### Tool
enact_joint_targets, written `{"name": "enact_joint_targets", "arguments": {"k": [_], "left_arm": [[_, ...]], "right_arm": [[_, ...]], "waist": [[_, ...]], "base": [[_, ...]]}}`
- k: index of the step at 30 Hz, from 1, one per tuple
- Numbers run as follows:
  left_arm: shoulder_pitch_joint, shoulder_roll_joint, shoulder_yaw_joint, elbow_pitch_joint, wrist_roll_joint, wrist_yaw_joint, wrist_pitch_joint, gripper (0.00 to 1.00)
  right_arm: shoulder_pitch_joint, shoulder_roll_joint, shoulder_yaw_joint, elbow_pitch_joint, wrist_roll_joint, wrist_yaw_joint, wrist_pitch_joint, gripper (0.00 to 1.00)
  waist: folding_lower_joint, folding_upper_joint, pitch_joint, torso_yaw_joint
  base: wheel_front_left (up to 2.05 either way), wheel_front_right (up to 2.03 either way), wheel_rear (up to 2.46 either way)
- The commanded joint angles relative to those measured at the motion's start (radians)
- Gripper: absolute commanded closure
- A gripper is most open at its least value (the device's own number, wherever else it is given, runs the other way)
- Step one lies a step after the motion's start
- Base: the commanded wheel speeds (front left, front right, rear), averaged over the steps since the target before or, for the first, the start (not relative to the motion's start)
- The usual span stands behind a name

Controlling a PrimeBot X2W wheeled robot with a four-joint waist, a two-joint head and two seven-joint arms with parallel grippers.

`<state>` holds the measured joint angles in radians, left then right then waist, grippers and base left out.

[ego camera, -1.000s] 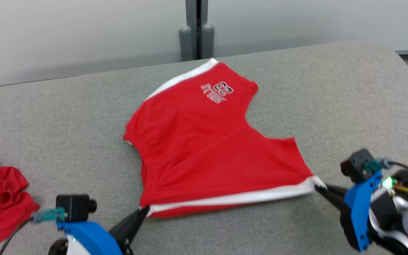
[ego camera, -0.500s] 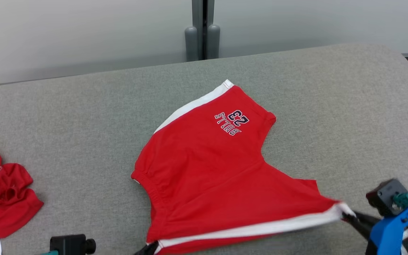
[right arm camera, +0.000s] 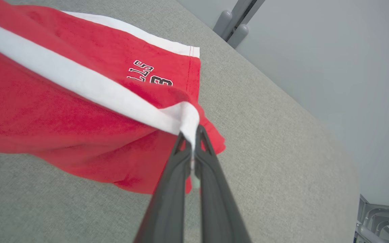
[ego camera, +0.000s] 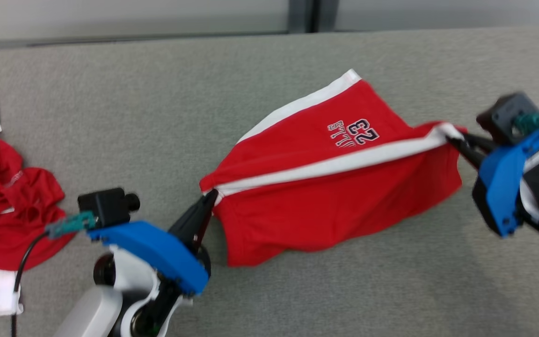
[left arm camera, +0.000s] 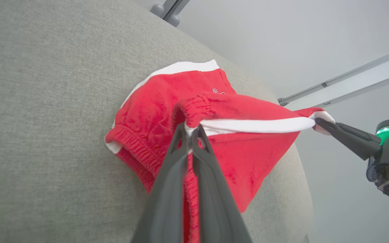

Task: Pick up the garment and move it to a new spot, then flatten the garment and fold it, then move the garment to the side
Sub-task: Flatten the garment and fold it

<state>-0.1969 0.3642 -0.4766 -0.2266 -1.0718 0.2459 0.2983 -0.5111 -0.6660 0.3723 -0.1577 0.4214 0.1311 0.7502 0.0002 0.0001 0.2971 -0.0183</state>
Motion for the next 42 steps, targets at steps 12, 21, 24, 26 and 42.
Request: {"name": "enact_joint_targets", "arguments": {"k": [12, 21, 24, 26, 42], "left_arm": [[-0.246, -0.174, -0.035, 0.326, 0.044, -0.059, -0.094, 1.0], [-0.304, -0.24, -0.061, 0.45, 0.064, -0.11, -0.16, 0.0], [-0.297, -0.247, -0.056, 0.462, 0.061, -0.142, -0.194, 0.0], [-0.279, -0.235, -0.063, 0.465, 0.074, -0.164, -0.215, 0.0], [-0.131, -0.1, -0.059, 0.56, 0.391, -0.246, -0.56, 0.0]], "right_arm": [[-0.429, 0.021, 0.251, 0.401, 0.045, 0.0, -0.13, 1.0], [-0.524, 0.051, 0.316, 0.609, 0.062, 0.0, -0.239, 0.0], [-0.53, 0.078, 0.32, 0.655, 0.067, 0.0, -0.309, 0.0], [-0.523, 0.091, 0.324, 0.68, 0.084, 0.0, -0.348, 0.0], [-0.276, 0.244, 0.036, 0.91, 0.333, 0.0, -0.49, 0.0]], "waist": [[-0.0002, -0.0001, 0.142, 0.176], [-0.0002, -0.0001, 0.142, 0.206], [-0.0002, -0.0001, 0.129, 0.2], [-0.0002, -0.0001, 0.112, 0.195], [-0.0002, -0.0001, -0.044, 0.191]], "base": [[0.0, 0.0, 0.0], [0.0, 0.0, 0.0], [0.0, 0.0, 0.0], [0.0, 0.0, 0.0], [0.0, 0.0, 0.0]]}}
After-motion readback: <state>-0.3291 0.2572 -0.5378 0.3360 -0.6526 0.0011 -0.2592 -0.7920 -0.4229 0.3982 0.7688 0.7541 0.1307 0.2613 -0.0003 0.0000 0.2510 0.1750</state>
